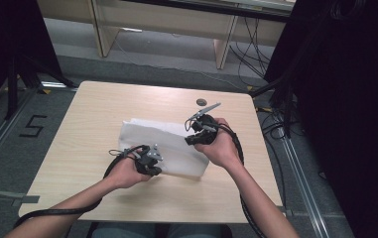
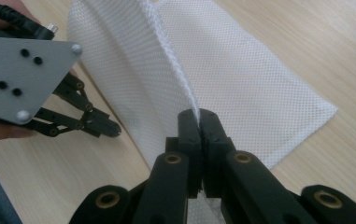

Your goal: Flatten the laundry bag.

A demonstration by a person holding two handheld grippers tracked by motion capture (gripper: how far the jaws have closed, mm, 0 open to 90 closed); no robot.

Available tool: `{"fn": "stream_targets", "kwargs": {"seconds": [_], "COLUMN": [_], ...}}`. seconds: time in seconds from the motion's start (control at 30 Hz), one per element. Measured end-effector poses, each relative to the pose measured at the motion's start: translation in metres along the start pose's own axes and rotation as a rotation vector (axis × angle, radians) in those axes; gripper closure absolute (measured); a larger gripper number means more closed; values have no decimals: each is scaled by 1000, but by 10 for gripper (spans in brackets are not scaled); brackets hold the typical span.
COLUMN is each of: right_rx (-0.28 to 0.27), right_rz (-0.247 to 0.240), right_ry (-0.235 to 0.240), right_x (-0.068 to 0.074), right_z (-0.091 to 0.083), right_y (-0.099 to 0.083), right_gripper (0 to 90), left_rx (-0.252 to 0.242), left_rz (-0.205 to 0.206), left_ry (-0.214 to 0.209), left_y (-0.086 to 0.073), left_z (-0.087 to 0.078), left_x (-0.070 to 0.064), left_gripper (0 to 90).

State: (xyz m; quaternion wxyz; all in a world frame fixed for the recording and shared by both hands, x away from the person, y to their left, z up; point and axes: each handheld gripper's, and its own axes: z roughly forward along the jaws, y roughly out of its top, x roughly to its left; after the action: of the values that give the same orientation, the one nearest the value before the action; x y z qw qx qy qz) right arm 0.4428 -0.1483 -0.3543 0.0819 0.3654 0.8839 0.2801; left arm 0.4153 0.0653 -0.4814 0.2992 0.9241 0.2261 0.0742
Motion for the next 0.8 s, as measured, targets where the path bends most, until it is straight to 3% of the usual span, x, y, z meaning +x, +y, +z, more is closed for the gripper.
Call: {"fn": "stream_targets", "kwargs": {"seconds": [0.03,0.13,0.17,0.23,0.27,0.3,0.33,0.37,0.4,0.67,0.8], "right_rx": [-14,-17,-17,-22,-30,-35,-27,-34,-37,-46,-37], "right_rz": [-23,-20,-11,-17,-31,-47,-28,-39,-40,-46,-39], "right_ry": [-4,3,-3,2,-2,-6,4,-6,-7,-11,1], "right_x": [-1,-1,1,0,0,-1,1,1,1,1,2], "right_z": [0,-2,-4,-4,-5,-5,-6,-6,-7,-6,-4], "right_y": [0,2,4,5,6,8,9,9,11,10,8], "right_gripper": [899,899,900,899,899,899,899,899,899,898,898], "left_rx": [7,5,-4,-1,-13,-17,-20,-20,-11,-34,-29], "left_rz": [3,12,-11,-8,-36,-26,-41,-50,-31,-49,-49], "left_ry": [-1,7,9,14,19,24,31,29,46,85,74], "left_y": [-1,0,0,1,1,1,2,2,4,10,7], "left_z": [0,2,4,7,9,10,12,13,14,18,14], "left_x": [1,4,4,6,6,9,10,11,15,22,21], "left_gripper": [892,893,893,893,893,893,893,893,892,884,875]}}
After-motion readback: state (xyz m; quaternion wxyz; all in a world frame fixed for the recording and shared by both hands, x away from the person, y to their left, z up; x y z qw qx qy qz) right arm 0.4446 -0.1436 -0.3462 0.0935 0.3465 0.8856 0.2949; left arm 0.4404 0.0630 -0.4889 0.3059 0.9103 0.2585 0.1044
